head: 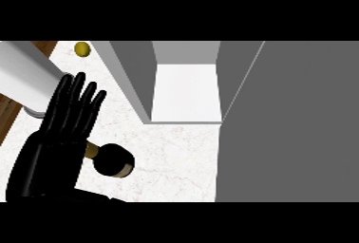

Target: Pick up the wine, place it into the cabinet and close the cabinet

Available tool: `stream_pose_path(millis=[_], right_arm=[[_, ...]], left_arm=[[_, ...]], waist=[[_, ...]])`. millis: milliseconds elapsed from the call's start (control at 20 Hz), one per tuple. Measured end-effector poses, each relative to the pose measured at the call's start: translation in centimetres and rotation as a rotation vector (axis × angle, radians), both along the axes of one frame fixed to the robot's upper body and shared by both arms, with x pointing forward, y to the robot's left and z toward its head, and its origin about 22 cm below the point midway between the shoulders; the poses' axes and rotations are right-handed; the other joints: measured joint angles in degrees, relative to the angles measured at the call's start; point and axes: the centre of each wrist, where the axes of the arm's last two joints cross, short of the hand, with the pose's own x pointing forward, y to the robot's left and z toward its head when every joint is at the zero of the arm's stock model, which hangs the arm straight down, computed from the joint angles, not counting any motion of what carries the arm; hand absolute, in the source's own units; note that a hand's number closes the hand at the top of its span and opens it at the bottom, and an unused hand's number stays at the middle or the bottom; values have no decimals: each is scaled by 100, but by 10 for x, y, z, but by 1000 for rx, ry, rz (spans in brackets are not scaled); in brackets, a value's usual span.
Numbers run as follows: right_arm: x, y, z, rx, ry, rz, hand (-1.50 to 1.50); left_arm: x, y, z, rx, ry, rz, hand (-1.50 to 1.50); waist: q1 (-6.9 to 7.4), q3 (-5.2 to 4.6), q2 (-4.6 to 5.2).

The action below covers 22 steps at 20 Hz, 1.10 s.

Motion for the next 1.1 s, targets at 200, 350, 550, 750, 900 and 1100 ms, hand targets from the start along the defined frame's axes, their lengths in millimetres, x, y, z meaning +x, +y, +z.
stream_pose_path(millis=[200,350,550,750,900,1100], right_arm=[[-1,3,5,-2,0,1,-150],[-2,-3,3,-14,4,-5,-150],[-1,-3,4,-9,6,-6,-150],[-1,2,4,-8,6,2,-150],[1,1,4,-11,5,3,-150],[3,5,12,-5,9,6,-150]], left_arm=[[-2,10,-11,17,19,15,-150],[-8,16,-16,26,32,41,-150],[-10,32,-22,41,40,74,-150],[-15,41,-27,54,58,91,-150],[-11,52,-41,64,64,108,-150],[-10,65,-55,82,87,121,-150]], waist=[[1,1,0],[0,0,0],[1,0,0],[5,0,0],[2,-1,0],[8,0,2]])
